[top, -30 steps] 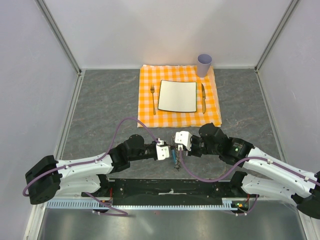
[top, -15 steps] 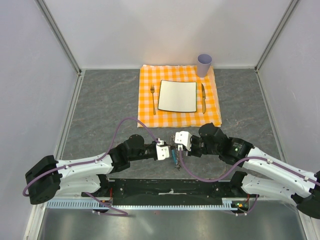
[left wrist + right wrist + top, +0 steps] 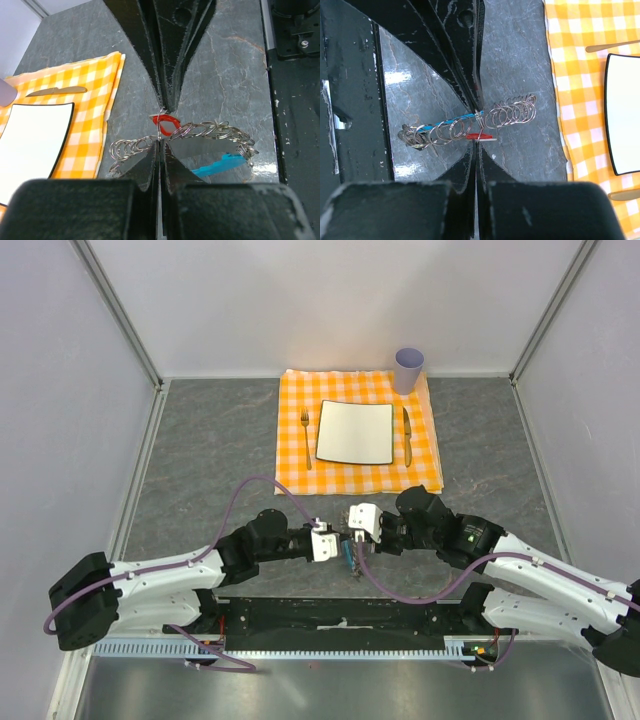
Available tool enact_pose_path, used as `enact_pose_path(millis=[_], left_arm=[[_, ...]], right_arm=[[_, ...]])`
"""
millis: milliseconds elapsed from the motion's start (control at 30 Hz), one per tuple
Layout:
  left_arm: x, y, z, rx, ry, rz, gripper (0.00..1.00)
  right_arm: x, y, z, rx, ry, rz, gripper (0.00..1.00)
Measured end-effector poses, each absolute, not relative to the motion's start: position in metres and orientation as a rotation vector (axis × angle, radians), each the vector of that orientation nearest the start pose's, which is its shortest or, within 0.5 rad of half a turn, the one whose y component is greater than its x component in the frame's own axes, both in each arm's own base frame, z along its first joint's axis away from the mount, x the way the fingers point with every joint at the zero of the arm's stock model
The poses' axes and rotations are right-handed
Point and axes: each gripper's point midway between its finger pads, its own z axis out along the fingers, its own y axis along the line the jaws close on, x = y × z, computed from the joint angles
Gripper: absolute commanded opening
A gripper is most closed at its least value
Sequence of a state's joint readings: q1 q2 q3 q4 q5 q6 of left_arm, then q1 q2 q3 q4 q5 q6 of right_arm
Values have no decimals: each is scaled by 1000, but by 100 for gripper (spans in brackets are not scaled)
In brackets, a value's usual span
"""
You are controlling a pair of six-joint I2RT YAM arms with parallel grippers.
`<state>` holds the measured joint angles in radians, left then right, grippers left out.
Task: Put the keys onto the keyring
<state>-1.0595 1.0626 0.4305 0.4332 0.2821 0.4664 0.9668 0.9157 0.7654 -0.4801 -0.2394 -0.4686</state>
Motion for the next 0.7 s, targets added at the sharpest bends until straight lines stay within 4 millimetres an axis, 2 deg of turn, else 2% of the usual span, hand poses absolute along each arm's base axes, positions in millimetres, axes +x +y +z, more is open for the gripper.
enact_pose_path(millis=[367,700], left_arm=[[137,-327,157,1464,1132,-713,2],[136,-327,156,1471,1136,-716,2]], right_arm=[[137,251,164,-1612,1586,557,0],[132,252,162,-1638,1581,571,0]])
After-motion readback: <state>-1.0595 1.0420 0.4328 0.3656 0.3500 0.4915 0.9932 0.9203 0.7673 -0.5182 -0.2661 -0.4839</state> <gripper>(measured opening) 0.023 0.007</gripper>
